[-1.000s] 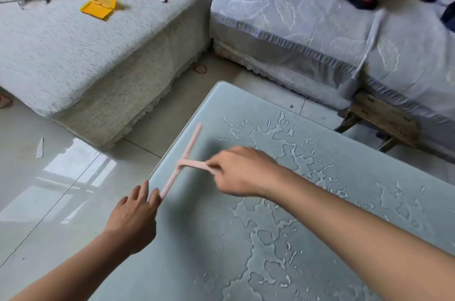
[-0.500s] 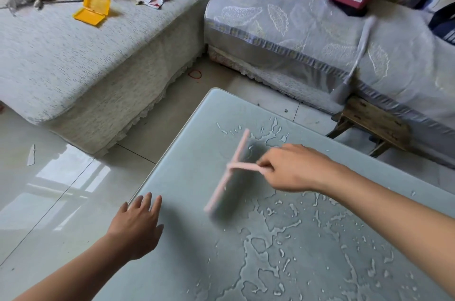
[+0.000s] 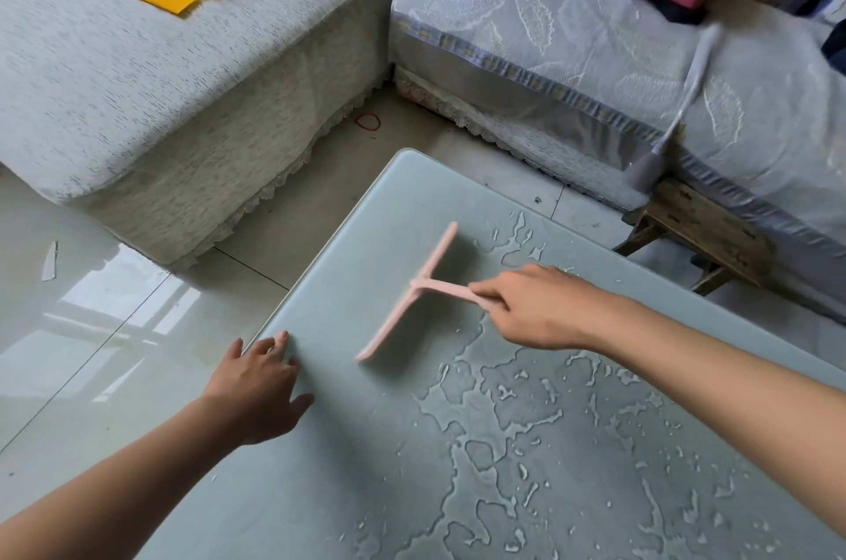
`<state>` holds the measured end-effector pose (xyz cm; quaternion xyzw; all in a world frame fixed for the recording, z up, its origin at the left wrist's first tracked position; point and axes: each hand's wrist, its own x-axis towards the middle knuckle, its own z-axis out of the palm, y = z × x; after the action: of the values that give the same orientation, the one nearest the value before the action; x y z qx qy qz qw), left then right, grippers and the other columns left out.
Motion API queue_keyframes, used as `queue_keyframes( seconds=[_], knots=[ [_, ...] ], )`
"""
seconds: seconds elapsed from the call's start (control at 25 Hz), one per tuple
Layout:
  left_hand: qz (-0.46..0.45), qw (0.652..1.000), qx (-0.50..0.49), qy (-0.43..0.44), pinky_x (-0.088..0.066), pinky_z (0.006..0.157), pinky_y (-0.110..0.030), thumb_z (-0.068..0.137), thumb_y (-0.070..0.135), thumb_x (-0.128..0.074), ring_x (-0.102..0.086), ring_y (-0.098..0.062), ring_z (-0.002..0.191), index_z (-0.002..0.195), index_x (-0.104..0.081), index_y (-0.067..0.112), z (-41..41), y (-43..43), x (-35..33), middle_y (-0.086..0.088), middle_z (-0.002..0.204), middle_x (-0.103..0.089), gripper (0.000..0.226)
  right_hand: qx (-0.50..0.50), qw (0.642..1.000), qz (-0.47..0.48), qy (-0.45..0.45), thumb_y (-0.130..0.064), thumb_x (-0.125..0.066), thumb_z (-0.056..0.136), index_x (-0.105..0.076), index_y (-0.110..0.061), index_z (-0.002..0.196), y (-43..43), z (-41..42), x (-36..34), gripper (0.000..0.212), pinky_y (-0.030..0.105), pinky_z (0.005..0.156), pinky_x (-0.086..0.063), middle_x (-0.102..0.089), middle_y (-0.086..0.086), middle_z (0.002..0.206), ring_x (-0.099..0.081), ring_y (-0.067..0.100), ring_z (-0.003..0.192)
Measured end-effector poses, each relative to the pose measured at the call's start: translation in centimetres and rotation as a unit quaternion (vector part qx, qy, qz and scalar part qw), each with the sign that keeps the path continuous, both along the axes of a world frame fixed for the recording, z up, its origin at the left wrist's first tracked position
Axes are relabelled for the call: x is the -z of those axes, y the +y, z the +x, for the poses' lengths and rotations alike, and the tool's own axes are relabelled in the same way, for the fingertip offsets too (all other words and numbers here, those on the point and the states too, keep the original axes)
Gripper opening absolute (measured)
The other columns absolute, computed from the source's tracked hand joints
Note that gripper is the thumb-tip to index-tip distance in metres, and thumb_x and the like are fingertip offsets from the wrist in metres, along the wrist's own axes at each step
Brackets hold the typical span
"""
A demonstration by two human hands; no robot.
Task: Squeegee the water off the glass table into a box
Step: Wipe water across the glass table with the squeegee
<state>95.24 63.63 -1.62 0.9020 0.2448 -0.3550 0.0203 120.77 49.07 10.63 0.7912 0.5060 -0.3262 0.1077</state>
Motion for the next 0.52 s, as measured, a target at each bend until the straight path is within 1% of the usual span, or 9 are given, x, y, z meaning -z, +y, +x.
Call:
queue_keyframes(
  seconds=[0.08, 0.2, 0.28, 0.32, 0.4, 0.48, 0.52],
  knots=[
    [-0.010, 1.000, 0.007, 0.016, -0.018, 0.114, -0.043, 0.094, 0.057, -0.031, -0.015, -0.019, 0.146, 0.147, -0.033, 0.022, 0.2, 0.0, -0.2, -0.010, 0.161, -0.004, 0.064, -0.003, 0.999, -0.027, -0.021, -0.027, -0.039, 0.090, -0.058, -0.033, 0.113, -0.4, 0.3, -1.3, 0.030, 0.035, 0.076, -0.043, -0.061, 0.008, 0.115, -0.055, 0.033, 0.102],
    [-0.016, 1.000, 0.000, 0.027, -0.020, 0.112, -0.044, 0.093, 0.053, -0.036, -0.020, -0.020, 0.145, 0.146, -0.034, 0.020, 0.4, 0.1, -0.5, -0.013, 0.160, -0.005, 0.063, -0.015, 0.999, 0.028, -0.027, -0.028, -0.042, 0.090, -0.059, -0.032, 0.116, 3.0, -0.1, -1.7, 0.032, 0.039, 0.083, -0.048, -0.062, 0.006, 0.117, -0.056, 0.033, 0.105],
    [-0.017, 0.999, 0.002, 0.034, -0.021, 0.112, -0.045, 0.092, 0.051, -0.039, -0.022, -0.021, 0.144, 0.146, -0.035, 0.019, 0.8, 0.1, -0.5, -0.014, 0.160, -0.006, 0.063, -0.014, 0.998, 0.052, -0.022, -0.027, -0.041, 0.091, -0.058, -0.030, 0.117, 6.1, -0.7, -0.9, 0.031, 0.037, 0.080, -0.045, -0.061, 0.006, 0.117, -0.055, 0.033, 0.105],
    [-0.020, 0.999, 0.002, 0.037, -0.022, 0.111, -0.045, 0.092, 0.050, -0.040, -0.022, -0.022, 0.143, 0.146, -0.035, 0.019, 0.8, 0.1, -0.6, -0.015, 0.160, -0.006, 0.063, -0.010, 0.999, 0.048, -0.018, -0.025, -0.041, 0.092, -0.058, -0.030, 0.118, 7.4, -0.9, -0.3, 0.031, 0.036, 0.079, -0.043, -0.061, 0.006, 0.118, -0.054, 0.032, 0.105],
    [-0.030, 0.999, 0.006, 0.040, -0.023, 0.110, -0.045, 0.091, 0.049, -0.042, -0.023, -0.023, 0.143, 0.146, -0.034, 0.018, 0.7, 0.3, -0.6, -0.015, 0.159, -0.005, 0.063, 0.014, 0.999, 0.033, 0.000, -0.024, -0.042, 0.092, -0.057, -0.031, 0.119, 8.4, -0.6, 0.9, 0.032, 0.035, 0.081, -0.043, -0.061, 0.005, 0.119, -0.054, 0.031, 0.105],
    [-0.031, 0.999, 0.026, 0.032, -0.022, 0.110, -0.045, 0.091, 0.048, -0.042, -0.025, -0.023, 0.142, 0.145, -0.035, 0.019, 0.5, 0.9, -0.6, -0.016, 0.159, -0.007, 0.062, 0.057, 0.997, 0.037, 0.023, -0.027, -0.041, 0.094, -0.056, -0.035, 0.122, 6.5, 0.2, 1.8, 0.033, 0.035, 0.087, -0.046, -0.062, 0.003, 0.119, -0.056, 0.030, 0.105],
    [-0.038, 0.998, 0.035, 0.030, -0.022, 0.111, -0.045, 0.091, 0.047, -0.042, -0.027, -0.023, 0.142, 0.146, -0.034, 0.020, 0.2, 1.3, -0.6, -0.015, 0.159, -0.007, 0.061, 0.080, 0.996, 0.036, 0.029, -0.028, -0.041, 0.095, -0.054, -0.037, 0.125, 4.7, 0.3, 2.0, 0.034, 0.035, 0.087, -0.048, -0.064, 0.002, 0.117, -0.057, 0.029, 0.102]
  ],
)
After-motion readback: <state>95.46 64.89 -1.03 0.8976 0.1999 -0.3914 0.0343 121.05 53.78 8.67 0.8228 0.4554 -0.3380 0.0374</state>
